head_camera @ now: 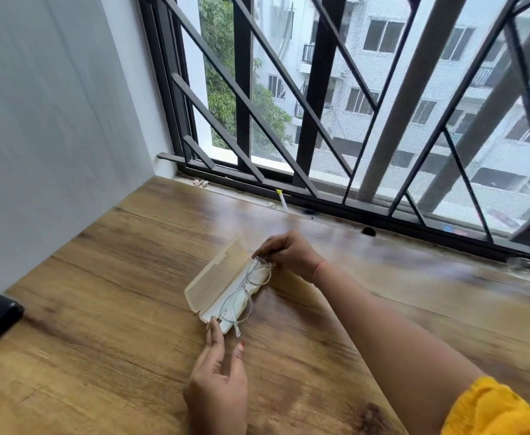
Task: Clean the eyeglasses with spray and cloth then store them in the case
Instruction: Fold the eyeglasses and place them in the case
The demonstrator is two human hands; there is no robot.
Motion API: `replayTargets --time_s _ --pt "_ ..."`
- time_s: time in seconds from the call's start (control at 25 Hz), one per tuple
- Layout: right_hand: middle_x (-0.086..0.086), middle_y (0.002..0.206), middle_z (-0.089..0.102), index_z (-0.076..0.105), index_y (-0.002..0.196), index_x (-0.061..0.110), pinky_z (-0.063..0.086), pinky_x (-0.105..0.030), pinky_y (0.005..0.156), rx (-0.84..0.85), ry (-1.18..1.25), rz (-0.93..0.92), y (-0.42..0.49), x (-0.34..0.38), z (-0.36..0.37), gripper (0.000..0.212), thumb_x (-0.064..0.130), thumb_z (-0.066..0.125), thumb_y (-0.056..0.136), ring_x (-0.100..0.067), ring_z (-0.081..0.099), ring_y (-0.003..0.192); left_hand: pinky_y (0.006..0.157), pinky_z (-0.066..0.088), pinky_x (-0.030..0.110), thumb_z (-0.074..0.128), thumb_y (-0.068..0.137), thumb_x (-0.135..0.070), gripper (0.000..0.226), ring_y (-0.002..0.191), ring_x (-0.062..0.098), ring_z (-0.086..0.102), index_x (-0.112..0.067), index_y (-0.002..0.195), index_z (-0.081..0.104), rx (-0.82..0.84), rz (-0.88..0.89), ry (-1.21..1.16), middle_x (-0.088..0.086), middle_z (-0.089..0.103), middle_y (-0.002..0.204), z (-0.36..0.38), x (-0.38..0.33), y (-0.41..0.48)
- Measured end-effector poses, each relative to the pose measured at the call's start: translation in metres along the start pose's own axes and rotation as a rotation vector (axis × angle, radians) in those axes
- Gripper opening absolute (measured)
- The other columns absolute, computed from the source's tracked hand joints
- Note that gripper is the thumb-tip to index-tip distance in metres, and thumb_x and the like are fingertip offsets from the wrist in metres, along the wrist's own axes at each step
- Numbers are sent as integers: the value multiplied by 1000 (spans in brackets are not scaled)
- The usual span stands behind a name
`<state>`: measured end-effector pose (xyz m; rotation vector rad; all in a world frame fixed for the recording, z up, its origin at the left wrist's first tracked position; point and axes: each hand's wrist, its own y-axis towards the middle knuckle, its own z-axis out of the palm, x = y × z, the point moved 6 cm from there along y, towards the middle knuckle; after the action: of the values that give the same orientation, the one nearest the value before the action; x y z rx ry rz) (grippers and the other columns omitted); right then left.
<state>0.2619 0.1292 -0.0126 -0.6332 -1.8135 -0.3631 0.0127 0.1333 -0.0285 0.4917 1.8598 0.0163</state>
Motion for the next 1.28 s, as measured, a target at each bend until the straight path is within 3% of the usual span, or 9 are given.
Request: replayTargets --time_s 0.12,0.24,0.4,0.68,0.92,1.04,1.16,1.28 --pt "-4 74 61 65 95 -16 48 -12 65 -29 24 -29 -2 -1 1 24 -21 60 72 0 58 60 75 37 8 76 62 -9 51 83 18 69 -6 112 66 32 6 46 18 69 106 2 -2 5" --pt "-1 74 61 68 93 -12 47 -12 66 -70 10 -65 -6 -3 1 23 -18 63 71 1 57 62 70 44 19 64 59 -18 60 84 26 70 -7 117 63 17 2 97 17 67 111 0 -4 9" --pt "2 72 62 68 91 -14 45 -8 63 -123 -16 -97 -9 -8 0 21 -19 64 70 7 58 60 71 53 40 80 59 0 68 84 33 69 -5 123 59 57 -21 165 18 64 119 6 -3 12" --pt "1 72 62 67 91 -15 47 -9 65 -181 37 -95 -15 -11 -3 18 -17 63 73 8 58 60 71 53 43 82 56 3 70 83 34 69 -5 122 60 101 -49 279 14 56 130 7 -13 14" --pt "0 72 59 69 92 -10 46 -13 58 -246 31 -124 -25 -16 -7 20 -12 68 72 4 55 58 81 47 37 66 80 -18 60 102 30 63 -17 136 45 210 -201 492 -3 38 147 -3 -26 32" --pt "2 70 57 70 91 -9 43 -11 59 -270 -3 -138 -30 -16 -7 21 -10 71 70 5 55 60 84 45 34 55 87 -25 53 111 28 58 -23 138 41 295 -191 635 -9 34 149 -5 -35 40" --pt "2 68 55 69 92 -10 41 -9 55 -279 14 -126 -35 -17 -8 22 -12 69 70 6 53 58 81 46 33 47 87 -23 47 107 29 59 -25 134 45 348 -158 741 -6 46 142 -7 -40 48" --pt "0 69 55 69 94 -9 41 -10 55 -264 29 -93 -35 -20 -8 23 -12 68 71 5 53 56 69 43 30 46 85 -20 32 95 31 62 -21 115 55 397 -165 830 5 64 113 -5 -42 55"
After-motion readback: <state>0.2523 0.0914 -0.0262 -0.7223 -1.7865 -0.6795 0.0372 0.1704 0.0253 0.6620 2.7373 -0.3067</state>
